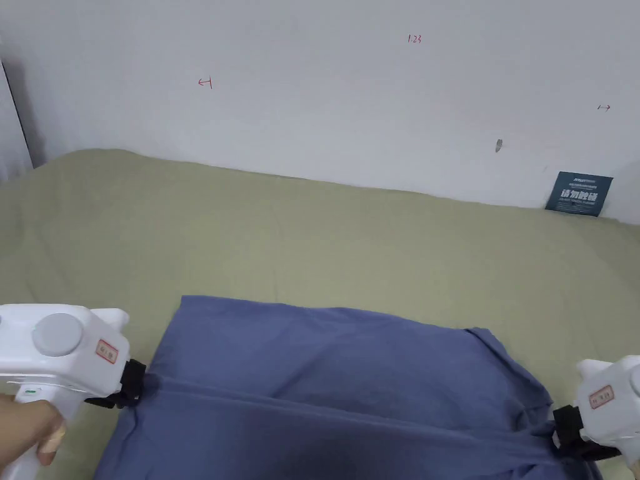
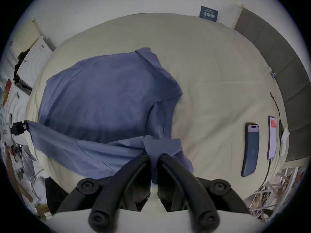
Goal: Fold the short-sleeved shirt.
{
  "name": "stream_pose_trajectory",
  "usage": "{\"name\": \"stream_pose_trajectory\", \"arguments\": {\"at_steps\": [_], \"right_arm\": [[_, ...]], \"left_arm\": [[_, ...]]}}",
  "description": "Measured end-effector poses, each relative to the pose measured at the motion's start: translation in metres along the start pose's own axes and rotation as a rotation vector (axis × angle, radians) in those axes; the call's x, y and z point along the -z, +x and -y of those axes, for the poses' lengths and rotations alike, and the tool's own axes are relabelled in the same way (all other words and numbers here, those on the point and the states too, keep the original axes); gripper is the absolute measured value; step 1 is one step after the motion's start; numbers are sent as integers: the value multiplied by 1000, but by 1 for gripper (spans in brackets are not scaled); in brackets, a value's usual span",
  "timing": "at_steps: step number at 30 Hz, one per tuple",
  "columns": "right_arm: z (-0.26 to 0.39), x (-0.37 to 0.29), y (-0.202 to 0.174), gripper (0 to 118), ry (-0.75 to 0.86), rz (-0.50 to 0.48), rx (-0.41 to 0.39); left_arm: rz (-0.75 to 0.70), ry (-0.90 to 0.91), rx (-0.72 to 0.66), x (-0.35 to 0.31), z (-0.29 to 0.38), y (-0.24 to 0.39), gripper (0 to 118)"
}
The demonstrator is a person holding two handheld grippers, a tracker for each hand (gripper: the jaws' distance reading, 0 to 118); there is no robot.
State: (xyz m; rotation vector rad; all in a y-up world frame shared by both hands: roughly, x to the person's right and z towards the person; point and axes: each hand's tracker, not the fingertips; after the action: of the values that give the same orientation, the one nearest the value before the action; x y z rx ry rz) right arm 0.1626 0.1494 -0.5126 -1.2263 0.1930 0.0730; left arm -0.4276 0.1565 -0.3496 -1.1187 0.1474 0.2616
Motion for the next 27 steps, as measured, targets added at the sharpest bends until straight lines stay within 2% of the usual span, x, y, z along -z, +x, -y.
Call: {"name": "stream_pose_trajectory", "arguments": {"at_steps": [3, 4, 5, 6, 7, 8, 10, 13, 15, 16, 17, 18, 19, 20, 21, 22, 27], "right_arm": [[-7, 20, -1, 5, -35, -9, 46], [-10, 31, 6, 9, -30, -14, 56], [-9, 34, 8, 19, -21, -18, 63], [-7, 33, 8, 39, 2, -24, 66], [-5, 30, 10, 77, 24, -17, 63], [-2, 25, 10, 93, 34, -16, 61], [5, 6, 12, 87, 103, -33, 49], [25, -29, 7, 87, 169, 5, -21], [46, -50, 1, 86, 213, 29, -74], [59, -60, -5, 79, 216, 26, -85], [72, -68, -9, 66, 207, 17, -84], [83, -73, -12, 44, 196, 7, -92], [96, -76, -14, 14, 188, -6, -95], [107, -72, -17, 14, 164, -27, -100], [119, -68, -19, 4, 126, -47, -110], [129, -65, -22, 0, 118, -46, -114], [157, -41, -28, 0, 54, -51, -138]], "left_arm": [[-24, -26, 4, 22, -6, 2, 3], [-28, -35, -1, 27, -6, 1, 3], [-27, -36, -5, 32, -4, 1, 6], [-25, -36, -10, 35, -3, -1, 21], [-28, -35, -17, 34, -1, -3, 65], [-52, -41, -29, 34, 1, -7, 87], [-52, -30, -48, 22, 10, -13, 85], [-54, 43, -64, -11, 26, -17, 84], [-64, 119, -50, -39, 44, -14, 76], [-59, 147, -44, -51, 56, -12, 62], [-44, 166, -38, -61, 68, -7, 42], [-29, 165, -37, -68, 80, -5, 12], [-2, 175, -34, -74, 94, -1, 0], [30, 170, -29, -77, 106, 2, 0], [42, 158, -25, -75, 115, 4, 0], [49, 149, -30, -75, 125, 6, 0], [37, 64, 22, -51, 142, 11, 0]]}}
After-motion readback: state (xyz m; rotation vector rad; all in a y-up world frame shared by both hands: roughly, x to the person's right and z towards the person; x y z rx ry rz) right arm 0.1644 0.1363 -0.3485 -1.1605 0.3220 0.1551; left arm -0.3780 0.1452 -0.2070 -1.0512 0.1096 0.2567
